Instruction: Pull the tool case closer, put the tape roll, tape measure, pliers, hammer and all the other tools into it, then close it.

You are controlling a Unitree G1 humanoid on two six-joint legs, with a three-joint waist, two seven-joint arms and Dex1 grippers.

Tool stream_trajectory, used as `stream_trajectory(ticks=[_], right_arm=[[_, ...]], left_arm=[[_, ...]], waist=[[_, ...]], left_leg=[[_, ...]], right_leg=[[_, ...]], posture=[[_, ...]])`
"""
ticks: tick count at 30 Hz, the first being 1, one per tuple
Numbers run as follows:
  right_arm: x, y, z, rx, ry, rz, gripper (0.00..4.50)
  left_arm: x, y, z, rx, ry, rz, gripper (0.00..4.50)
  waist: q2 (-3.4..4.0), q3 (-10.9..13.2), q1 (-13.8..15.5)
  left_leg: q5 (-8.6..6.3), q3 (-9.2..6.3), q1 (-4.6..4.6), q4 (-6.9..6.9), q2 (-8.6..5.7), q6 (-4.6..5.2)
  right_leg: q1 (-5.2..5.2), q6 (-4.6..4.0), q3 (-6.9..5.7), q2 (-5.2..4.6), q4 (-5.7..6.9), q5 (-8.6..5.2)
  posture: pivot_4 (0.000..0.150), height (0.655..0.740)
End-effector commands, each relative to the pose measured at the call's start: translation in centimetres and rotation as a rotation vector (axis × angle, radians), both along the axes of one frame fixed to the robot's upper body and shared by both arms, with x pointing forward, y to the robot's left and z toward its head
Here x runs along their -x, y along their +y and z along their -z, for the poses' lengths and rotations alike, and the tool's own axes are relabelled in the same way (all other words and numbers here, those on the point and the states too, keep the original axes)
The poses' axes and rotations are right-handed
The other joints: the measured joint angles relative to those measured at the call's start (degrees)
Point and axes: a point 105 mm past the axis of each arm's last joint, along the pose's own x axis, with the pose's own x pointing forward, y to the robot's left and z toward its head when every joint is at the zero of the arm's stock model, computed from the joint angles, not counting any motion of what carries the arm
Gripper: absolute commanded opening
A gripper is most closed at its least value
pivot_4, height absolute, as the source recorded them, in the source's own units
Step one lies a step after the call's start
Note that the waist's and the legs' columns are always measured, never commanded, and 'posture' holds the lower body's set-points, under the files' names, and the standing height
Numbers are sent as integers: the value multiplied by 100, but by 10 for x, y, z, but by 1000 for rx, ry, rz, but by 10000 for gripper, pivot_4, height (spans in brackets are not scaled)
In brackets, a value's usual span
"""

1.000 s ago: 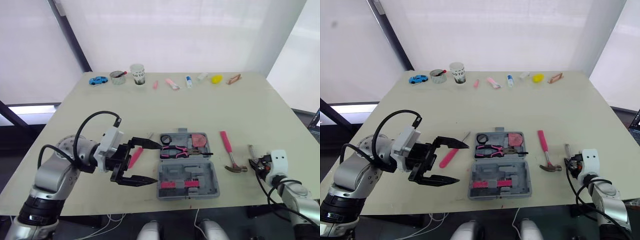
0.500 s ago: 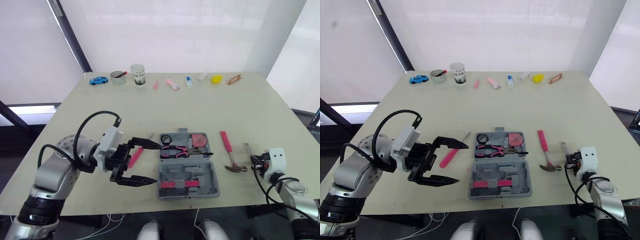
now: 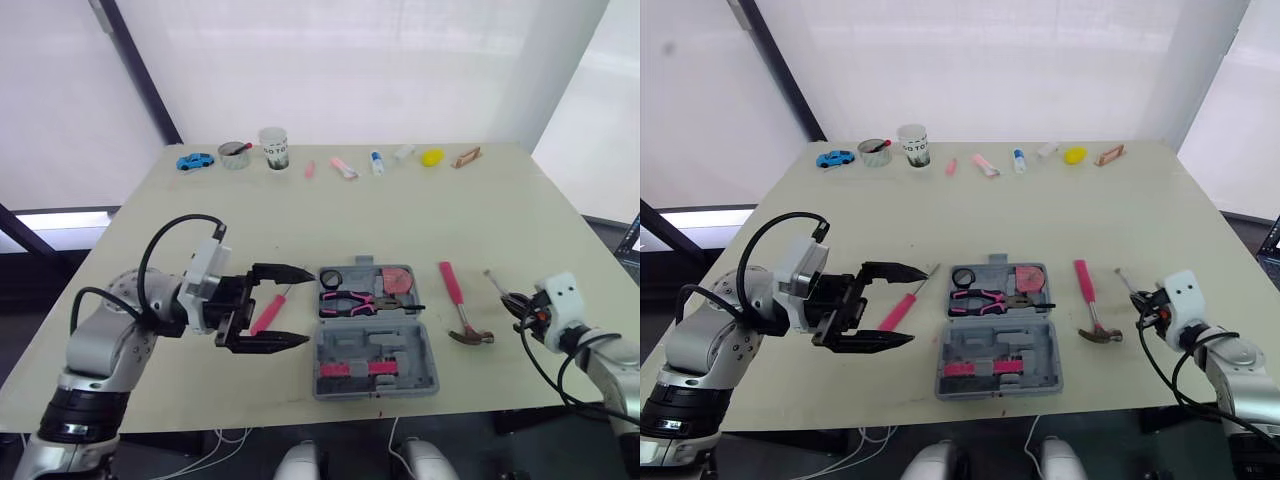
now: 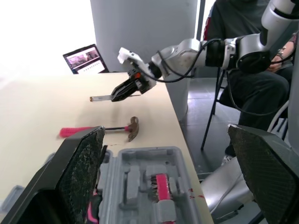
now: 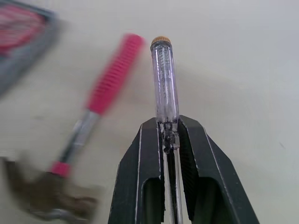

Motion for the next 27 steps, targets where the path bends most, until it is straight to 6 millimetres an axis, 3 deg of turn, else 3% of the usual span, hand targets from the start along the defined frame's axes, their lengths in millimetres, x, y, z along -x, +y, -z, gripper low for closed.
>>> stream_trajectory(ticks=[1, 12, 20, 27], right_arm=[[5, 25, -19, 48, 1, -164, 370], [23, 116, -46, 186, 94, -582, 370], [31, 175, -39, 316, 110, -770, 370], [24, 198, -17, 458, 115, -817, 370]], left_arm=[[-2, 12, -3, -11, -24, -38, 45000], [2, 50, 16, -126, -2, -101, 45000], [14, 62, 20, -161, 17, -122, 45000], [13, 76, 22, -178, 21, -172, 45000]], waist=[[2, 1, 10], [4, 5, 11], [2, 7, 9], [2, 8, 23]], left_leg=[[0, 1, -1, 0, 0, 0], [0, -3, -9, -1, 5, 0], [-1, 1, -24, -1, 7, 0], [-1, 2, -25, -1, 9, 0]], right_leg=[[0, 0, -1, 0, -1, 0], [-9, -4, -7, -1, -2, -2], [-20, -23, -19, -12, -9, -12], [-28, -28, -26, -12, 0, -15]], posture=[[1500, 7400], [1500, 7400], [1500, 7400], [1500, 7400]])
